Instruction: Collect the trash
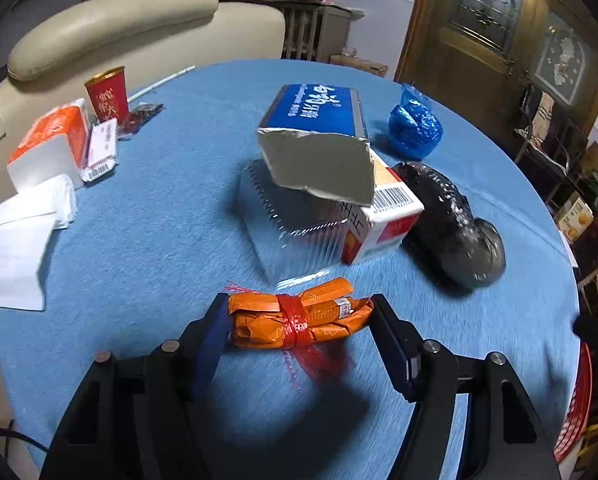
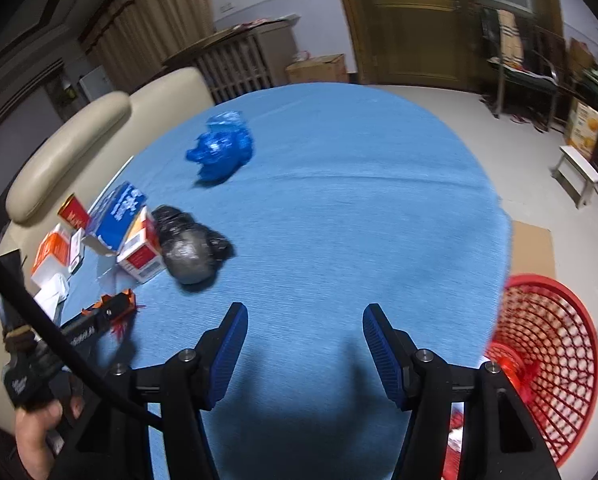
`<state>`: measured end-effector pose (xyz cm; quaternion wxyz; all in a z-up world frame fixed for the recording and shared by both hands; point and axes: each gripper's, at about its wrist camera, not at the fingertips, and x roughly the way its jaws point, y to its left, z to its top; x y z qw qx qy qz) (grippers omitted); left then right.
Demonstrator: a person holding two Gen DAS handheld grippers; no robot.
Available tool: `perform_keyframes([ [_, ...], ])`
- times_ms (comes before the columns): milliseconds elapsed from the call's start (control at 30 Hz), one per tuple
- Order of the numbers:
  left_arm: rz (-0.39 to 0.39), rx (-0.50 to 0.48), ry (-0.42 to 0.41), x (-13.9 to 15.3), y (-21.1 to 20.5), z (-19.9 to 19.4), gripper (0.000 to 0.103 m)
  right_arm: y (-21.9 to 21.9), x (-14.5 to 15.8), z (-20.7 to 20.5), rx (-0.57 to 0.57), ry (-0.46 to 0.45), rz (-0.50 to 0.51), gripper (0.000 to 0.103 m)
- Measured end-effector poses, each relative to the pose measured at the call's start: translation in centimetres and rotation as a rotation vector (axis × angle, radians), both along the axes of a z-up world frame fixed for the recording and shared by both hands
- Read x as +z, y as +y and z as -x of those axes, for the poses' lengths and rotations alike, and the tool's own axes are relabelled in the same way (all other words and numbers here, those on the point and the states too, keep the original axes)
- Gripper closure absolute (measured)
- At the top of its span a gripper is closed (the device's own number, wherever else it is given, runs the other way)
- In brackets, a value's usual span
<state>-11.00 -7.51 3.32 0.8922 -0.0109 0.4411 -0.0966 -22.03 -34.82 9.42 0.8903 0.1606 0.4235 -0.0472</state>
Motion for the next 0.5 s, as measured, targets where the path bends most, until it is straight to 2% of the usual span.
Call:
perform_keyframes([
  [233, -0.020, 0.001, -0.012, 0.2, 1.4, 1.3, 0.033, 5.2, -0.1, -4.9, 0.143, 0.005, 0.022, 0.039],
  [367, -0.002, 0.013, 0.002, -0.1, 2.0, 1.1, 0.033, 8.3, 0.1, -8.1, 0.261, 0.009, 0.063, 0.039],
  [500, 0.008, 0.013, 0.005, -0.2, 2.3, 1.0, 0.033, 9.6, -0.6, -11.1, 0.281, 0.044, 0.106, 0.039],
])
